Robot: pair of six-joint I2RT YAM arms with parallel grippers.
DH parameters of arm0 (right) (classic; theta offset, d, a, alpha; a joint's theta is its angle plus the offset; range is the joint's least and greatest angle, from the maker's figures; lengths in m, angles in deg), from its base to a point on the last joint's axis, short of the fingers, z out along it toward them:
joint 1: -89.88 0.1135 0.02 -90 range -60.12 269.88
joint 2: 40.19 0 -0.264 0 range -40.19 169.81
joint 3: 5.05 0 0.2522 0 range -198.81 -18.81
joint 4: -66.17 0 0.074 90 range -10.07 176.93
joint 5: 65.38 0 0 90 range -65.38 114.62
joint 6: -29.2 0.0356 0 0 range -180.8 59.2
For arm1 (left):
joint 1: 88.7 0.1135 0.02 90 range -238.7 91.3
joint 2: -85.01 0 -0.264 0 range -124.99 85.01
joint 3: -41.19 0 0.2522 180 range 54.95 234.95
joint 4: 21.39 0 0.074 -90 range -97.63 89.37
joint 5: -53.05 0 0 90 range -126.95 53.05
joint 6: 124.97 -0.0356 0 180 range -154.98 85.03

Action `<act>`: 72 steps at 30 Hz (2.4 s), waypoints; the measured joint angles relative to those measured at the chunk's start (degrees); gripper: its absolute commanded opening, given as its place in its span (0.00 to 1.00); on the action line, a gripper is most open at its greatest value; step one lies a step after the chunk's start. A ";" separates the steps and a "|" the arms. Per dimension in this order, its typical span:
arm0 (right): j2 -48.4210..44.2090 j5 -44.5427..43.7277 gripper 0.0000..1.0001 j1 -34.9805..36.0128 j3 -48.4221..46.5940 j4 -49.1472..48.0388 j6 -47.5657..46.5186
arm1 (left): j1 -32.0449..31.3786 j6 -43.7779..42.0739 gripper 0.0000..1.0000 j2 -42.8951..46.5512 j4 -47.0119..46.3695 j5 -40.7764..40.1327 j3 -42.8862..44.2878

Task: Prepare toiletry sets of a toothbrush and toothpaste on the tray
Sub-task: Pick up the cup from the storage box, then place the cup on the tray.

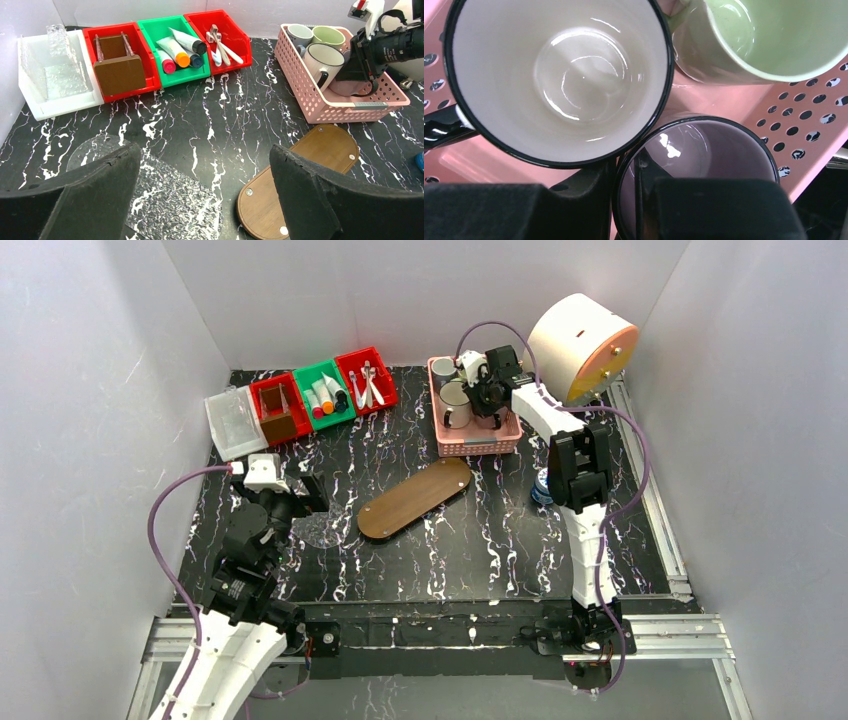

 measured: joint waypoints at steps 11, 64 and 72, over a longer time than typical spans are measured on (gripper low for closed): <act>-4.92 0.74 0.01 0.02 0.37 5.14 -2.14 | 0.00 0.00 0.98 1.88 0.02 0.17 0.00; -33.70 3.61 0.01 21.70 32.76 4.92 0.92 | 0.00 -0.04 0.98 6.16 0.24 -0.09 0.00; -33.59 3.76 0.01 21.62 34.60 1.66 0.72 | 0.00 -0.20 0.98 6.51 0.44 -0.13 0.00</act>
